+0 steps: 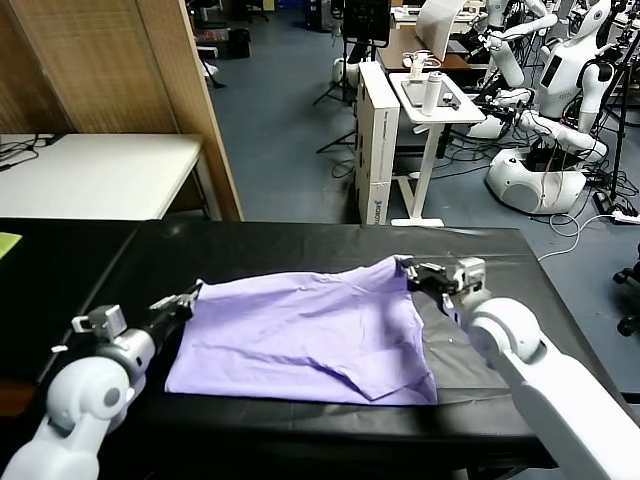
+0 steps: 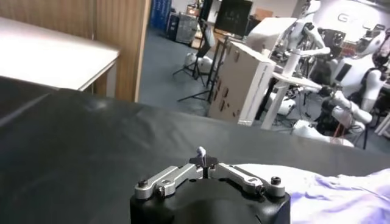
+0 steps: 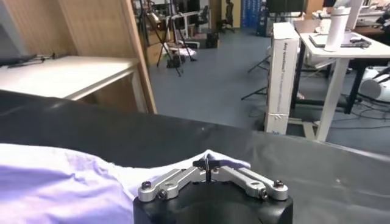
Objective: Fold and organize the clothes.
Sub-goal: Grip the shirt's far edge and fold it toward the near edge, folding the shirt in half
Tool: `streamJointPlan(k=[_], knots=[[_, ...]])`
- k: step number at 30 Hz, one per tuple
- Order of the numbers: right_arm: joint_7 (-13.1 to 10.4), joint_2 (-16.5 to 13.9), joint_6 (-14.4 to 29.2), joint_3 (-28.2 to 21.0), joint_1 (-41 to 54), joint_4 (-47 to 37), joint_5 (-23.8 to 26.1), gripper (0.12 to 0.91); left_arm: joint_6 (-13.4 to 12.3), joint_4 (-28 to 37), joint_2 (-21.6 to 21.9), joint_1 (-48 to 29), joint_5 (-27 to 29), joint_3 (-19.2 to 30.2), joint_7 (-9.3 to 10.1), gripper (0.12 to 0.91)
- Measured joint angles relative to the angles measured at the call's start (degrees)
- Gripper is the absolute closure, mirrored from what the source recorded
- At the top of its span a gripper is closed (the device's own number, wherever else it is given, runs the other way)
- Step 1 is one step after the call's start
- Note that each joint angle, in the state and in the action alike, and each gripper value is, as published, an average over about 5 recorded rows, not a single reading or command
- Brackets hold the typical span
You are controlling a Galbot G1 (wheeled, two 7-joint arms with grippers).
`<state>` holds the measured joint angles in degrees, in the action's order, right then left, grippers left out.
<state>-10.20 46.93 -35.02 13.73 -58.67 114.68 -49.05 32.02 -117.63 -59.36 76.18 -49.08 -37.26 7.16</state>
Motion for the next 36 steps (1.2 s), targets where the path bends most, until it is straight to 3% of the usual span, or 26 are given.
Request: streamJointPlan(k=[11, 22, 36], knots=[[-0.1, 0.0, -1.8, 4.4, -10.4, 4.1, 0.3, 0.886, -1.9, -1.4, -2.2, 7.2, 0.4, -3.8, -0.13, 0.882], [-0.2, 0.5, -2.7, 4.8, -14.9, 6.0, 0.5, 0.886, -4.2, -2.4, -4.7, 13.0, 2.8, -4.5, -0.17, 0.882], [0.0, 0.6, -3.0, 6.1, -18.3, 8.1, 0.7, 0.886, -5.1, 1.6, -4.5, 12.3, 3.4, -4.4, -0.15, 0.882]])
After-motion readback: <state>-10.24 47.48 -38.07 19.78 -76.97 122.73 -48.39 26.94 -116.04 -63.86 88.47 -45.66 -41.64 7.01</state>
